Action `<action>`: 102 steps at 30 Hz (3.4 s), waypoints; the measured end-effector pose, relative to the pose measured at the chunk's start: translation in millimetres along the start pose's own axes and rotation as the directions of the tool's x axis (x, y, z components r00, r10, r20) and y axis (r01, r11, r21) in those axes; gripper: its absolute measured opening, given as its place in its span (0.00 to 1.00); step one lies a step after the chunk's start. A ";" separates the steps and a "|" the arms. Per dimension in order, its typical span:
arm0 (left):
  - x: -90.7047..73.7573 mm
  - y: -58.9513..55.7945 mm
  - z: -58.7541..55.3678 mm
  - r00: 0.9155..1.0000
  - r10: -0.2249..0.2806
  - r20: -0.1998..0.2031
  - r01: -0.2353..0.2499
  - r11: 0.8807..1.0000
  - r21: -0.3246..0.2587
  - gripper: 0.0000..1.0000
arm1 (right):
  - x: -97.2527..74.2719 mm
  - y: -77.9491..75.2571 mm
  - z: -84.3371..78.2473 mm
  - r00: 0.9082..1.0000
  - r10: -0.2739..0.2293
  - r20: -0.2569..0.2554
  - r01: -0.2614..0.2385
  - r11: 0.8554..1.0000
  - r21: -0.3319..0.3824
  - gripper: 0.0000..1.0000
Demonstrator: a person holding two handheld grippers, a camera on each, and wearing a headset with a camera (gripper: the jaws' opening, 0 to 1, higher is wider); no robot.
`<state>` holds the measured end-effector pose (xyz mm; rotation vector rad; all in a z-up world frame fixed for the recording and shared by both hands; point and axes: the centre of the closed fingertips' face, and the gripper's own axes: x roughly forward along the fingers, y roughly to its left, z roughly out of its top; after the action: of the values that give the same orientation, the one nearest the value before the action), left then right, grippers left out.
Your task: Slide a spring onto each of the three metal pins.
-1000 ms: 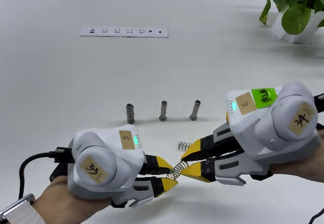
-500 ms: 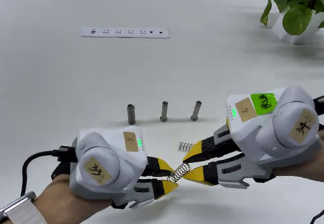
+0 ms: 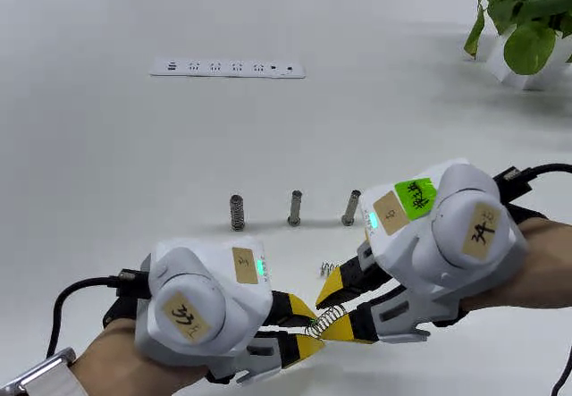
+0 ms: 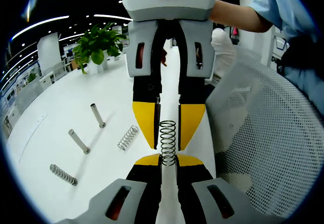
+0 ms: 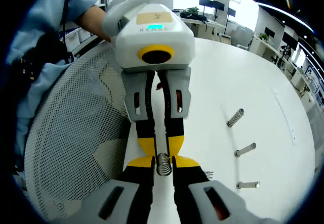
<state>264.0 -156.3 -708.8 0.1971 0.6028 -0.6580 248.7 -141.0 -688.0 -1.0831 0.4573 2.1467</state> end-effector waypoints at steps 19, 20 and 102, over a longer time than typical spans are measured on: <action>-1.4 0.3 4.6 1.000 0.008 0.022 -0.008 1.000 0.001 0.10 | 2.5 2.5 -1.1 0.998 0.038 -0.048 -0.040 0.999 -0.032 0.13; -1.6 0.5 4.2 1.000 0.008 0.022 -0.008 1.000 0.001 0.10 | 2.5 2.4 -1.3 0.998 0.039 -0.048 -0.041 0.999 -0.030 0.13; -72.5 94.6 -29.0 0.859 0.505 0.081 -0.435 0.806 -0.402 1.00 | -27.2 -95.0 -2.9 0.969 -0.035 -0.245 0.002 0.991 -0.133 0.12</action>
<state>264.1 -34.9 -691.4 -0.0730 0.4609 -0.0633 329.1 -86.8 -668.5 -1.4338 0.4197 2.0572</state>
